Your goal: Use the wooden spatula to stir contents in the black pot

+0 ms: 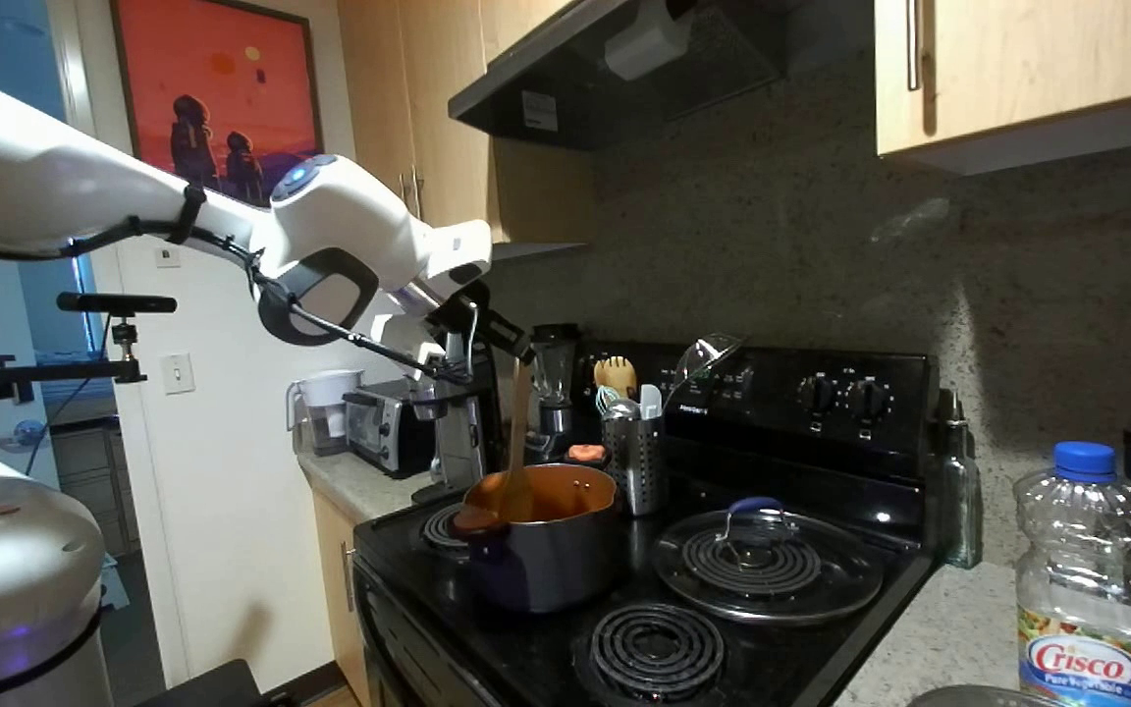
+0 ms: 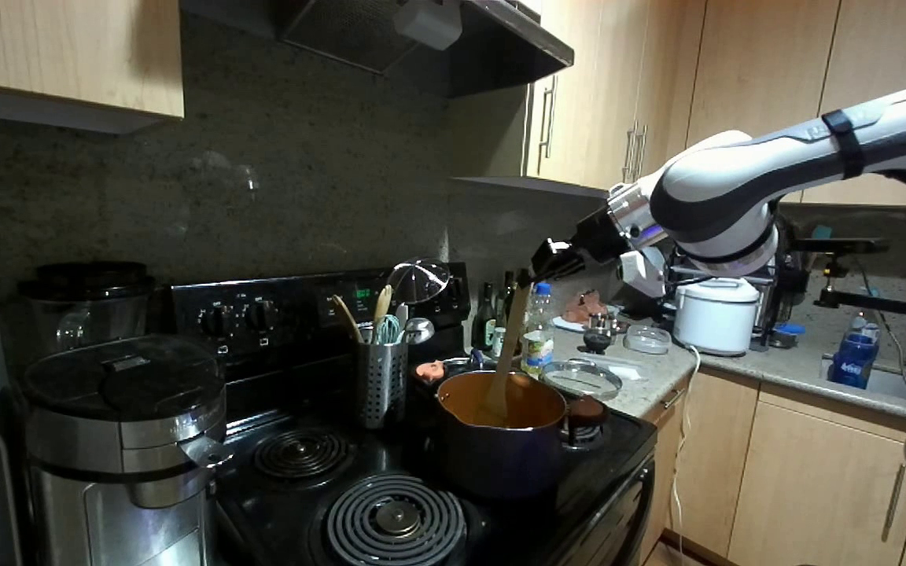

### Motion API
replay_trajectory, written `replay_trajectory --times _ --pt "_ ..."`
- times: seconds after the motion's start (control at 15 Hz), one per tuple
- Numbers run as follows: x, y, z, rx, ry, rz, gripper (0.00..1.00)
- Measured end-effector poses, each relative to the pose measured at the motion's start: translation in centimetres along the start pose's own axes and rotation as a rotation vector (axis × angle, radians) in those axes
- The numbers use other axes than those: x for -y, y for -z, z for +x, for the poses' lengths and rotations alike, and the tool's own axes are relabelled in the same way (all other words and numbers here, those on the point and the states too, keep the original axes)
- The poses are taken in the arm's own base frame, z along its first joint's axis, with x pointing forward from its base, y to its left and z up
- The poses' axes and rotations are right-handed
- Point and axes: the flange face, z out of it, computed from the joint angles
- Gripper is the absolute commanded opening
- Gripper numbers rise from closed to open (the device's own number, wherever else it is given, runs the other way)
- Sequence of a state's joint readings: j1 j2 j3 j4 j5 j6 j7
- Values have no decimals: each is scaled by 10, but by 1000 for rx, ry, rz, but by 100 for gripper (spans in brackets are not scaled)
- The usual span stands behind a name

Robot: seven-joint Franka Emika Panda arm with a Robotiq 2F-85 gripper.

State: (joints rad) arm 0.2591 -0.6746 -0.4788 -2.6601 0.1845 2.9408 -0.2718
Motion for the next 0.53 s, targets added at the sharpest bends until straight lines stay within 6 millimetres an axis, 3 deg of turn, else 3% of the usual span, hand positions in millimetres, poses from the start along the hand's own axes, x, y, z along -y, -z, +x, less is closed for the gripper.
replay_trajectory --times 0.53 --pt "-9 -25 29 2 -28 -8 6"
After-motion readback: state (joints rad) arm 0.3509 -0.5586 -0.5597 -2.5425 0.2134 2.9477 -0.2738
